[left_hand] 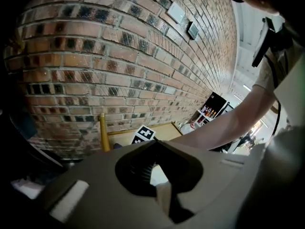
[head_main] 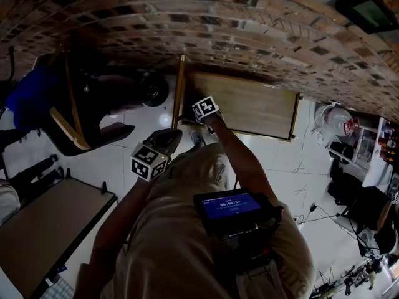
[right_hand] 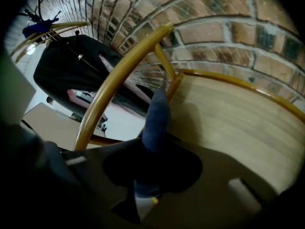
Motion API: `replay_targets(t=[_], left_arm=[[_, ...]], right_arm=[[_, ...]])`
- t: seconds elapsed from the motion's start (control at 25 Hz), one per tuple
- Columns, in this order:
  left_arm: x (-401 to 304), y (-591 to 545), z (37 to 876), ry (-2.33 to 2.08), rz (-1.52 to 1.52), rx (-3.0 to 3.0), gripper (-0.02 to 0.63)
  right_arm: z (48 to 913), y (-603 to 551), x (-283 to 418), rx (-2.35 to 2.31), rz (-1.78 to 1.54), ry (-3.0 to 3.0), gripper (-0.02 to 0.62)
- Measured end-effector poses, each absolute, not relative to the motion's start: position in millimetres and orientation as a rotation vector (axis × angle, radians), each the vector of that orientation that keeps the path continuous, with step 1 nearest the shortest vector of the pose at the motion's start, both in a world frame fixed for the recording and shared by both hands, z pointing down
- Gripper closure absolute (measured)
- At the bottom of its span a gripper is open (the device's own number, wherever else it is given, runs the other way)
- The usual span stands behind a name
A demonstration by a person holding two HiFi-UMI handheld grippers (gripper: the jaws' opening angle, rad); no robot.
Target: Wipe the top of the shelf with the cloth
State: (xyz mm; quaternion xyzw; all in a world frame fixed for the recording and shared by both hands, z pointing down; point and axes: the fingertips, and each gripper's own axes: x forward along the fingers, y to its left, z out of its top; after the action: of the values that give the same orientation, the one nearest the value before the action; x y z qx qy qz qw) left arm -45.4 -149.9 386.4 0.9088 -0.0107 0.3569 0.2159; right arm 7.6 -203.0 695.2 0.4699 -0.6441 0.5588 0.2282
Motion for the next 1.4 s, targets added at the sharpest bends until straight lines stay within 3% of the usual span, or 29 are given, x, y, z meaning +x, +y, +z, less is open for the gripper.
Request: replay_targets(t=[0.56,1.4], left_arm=[[-81.3,-158.1,394.7,-0.027,0.982,2.527,0.603],[13.1,-83.5,387.7,0.058,1.036,2.524,0.603]], right_arm=[[734.6,-214.2,-0.8,1.306,1.587,-1.618,0.511],[746.1,-67.2,148.6,1.429,1.628,-1.44,0.511]])
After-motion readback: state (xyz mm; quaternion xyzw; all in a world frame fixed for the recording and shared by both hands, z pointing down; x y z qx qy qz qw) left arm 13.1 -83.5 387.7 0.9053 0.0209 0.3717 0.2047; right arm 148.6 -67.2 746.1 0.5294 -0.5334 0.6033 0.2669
